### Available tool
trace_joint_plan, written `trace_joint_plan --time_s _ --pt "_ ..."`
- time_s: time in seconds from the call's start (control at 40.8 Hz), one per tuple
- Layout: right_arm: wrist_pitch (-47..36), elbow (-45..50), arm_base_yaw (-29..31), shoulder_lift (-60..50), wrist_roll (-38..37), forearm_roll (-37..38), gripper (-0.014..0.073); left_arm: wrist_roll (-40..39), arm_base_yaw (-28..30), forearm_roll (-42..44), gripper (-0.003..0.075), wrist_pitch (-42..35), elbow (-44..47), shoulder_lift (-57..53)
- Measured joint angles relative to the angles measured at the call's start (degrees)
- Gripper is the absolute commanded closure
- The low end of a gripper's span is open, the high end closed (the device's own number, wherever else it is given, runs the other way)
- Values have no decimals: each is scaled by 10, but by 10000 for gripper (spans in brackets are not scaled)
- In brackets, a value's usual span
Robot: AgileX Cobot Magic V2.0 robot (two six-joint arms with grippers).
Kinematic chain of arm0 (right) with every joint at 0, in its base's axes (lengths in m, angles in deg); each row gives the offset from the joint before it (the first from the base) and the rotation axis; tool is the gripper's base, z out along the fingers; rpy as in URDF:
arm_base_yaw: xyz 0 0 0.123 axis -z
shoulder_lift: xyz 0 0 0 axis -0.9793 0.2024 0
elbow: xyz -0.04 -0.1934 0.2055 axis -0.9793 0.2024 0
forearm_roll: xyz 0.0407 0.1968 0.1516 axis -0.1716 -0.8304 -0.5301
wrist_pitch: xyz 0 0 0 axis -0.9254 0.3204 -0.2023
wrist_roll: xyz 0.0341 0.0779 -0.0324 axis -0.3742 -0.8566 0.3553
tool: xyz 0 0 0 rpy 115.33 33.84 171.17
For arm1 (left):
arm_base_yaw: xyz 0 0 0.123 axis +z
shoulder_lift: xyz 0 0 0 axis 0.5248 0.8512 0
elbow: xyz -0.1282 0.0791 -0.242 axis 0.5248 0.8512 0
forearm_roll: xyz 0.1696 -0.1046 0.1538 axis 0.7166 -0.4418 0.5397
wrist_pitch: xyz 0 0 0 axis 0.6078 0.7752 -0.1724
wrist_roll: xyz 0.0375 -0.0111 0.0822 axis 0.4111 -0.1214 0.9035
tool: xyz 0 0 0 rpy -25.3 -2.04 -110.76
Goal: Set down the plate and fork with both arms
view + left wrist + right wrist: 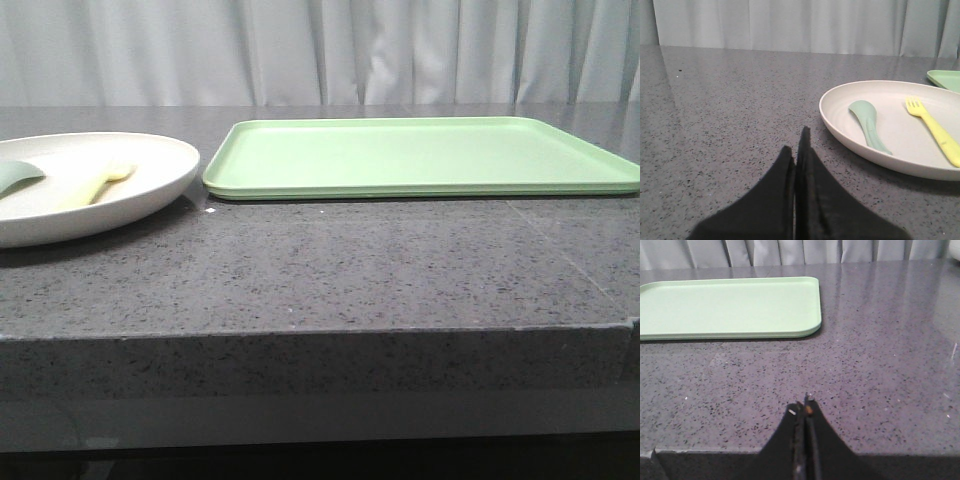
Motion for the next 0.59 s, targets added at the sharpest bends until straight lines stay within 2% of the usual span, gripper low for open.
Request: trace_joint_plan --time_s 0.368,0.588 --pt "-10 0 0 0 0 0 710 0 0 0 738 -2 0 0" --pt "-17 0 0 0 0 -12 710 0 0 0 738 -57 0 0"
